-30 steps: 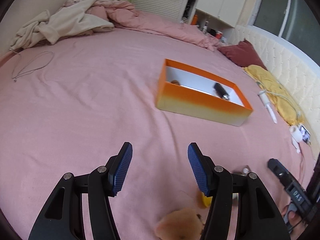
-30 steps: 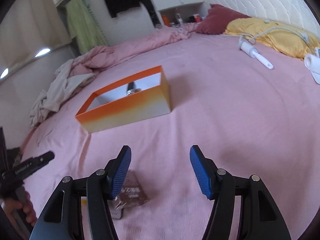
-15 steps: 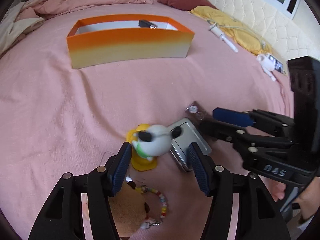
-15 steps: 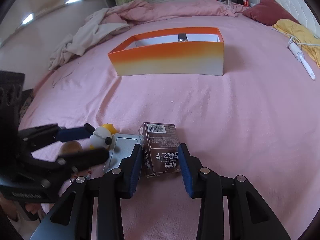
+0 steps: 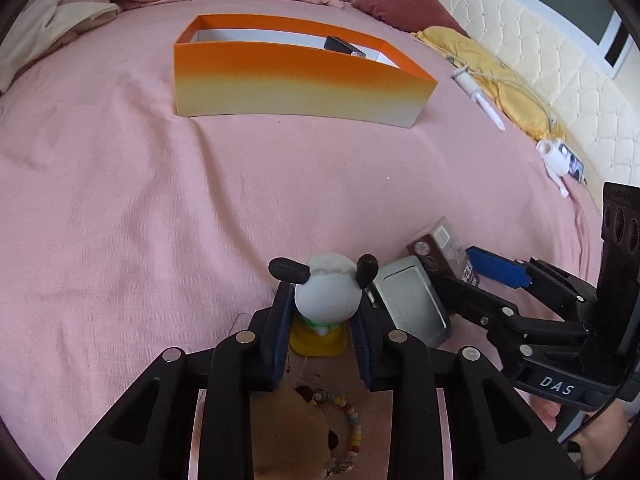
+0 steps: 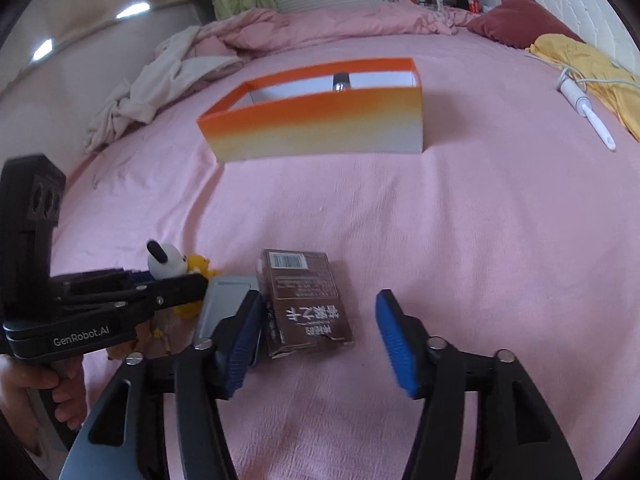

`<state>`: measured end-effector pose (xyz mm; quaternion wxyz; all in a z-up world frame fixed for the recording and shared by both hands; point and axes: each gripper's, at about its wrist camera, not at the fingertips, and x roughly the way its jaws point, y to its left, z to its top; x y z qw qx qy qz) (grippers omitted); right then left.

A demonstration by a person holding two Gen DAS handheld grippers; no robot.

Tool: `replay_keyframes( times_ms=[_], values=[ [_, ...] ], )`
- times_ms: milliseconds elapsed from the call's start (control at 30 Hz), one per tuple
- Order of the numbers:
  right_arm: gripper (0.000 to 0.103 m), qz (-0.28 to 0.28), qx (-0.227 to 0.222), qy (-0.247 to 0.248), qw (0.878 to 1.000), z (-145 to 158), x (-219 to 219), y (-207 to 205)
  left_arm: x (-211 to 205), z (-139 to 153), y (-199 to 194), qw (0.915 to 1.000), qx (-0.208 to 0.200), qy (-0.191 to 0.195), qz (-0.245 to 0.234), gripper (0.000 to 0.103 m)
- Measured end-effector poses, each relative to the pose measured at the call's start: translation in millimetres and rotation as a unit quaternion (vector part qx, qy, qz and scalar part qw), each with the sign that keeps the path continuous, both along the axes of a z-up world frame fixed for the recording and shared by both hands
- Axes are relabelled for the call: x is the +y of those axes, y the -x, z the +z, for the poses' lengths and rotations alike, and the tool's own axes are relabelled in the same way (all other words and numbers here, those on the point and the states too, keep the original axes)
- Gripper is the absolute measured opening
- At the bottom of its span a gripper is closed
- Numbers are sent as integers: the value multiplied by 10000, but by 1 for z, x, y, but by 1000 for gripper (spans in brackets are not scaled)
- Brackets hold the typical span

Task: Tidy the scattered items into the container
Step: 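Grasp the panda-duck figure with the left gripper while the right grasps the brown card pack, then lower the figure and card pack into the box and open both grippers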

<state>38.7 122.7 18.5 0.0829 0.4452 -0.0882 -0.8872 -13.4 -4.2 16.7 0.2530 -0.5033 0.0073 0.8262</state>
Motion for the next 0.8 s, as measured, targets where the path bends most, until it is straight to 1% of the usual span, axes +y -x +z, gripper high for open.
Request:
replay_keyframes(
  times_ms=[33, 67, 133, 167, 267, 433, 567, 633, 700, 800],
  values=[
    [45, -23, -32, -44, 10000, -6, -2, 0, 0, 1, 0, 10000, 25, 25, -13, 29],
    [42, -71, -5, -80, 9999, -8, -2, -1, 0, 1, 0, 10000, 31, 9, -6, 29],
    [41, -148, 76, 91, 9998, -9, 4, -4, -2, 2, 1, 10000, 29, -59, 28, 29],
    [40, -231, 80, 276, 9993, -8, 9, -3, -3, 3, 1, 10000, 68, -53, 43, 29],
    [40, -530, 142, 698, 9961, -5, 27, -4, -6, 12, -1, 9995, 296, 48, 117, 29],
    [41, -800, 456, 674, 9935, 5, 41, -8, -15, 34, 3, 9979, 538, -306, 183, 29],
    [41, -973, 658, 592, 9913, 12, 45, -8, -12, 54, 21, 9971, 685, -262, 207, 29],
    [41, -919, 763, 638, 9908, 22, 43, 2, -9, 67, 36, 9964, 790, -225, 205, 29],
    [41, -793, 914, 618, 9907, 38, 39, 20, -2, 80, 56, 9957, 897, -88, 213, 29],
    [41, -663, 1135, 429, 9904, 69, 36, 58, 10, 93, 92, 9948, 982, 16, 283, 29]
  ],
)
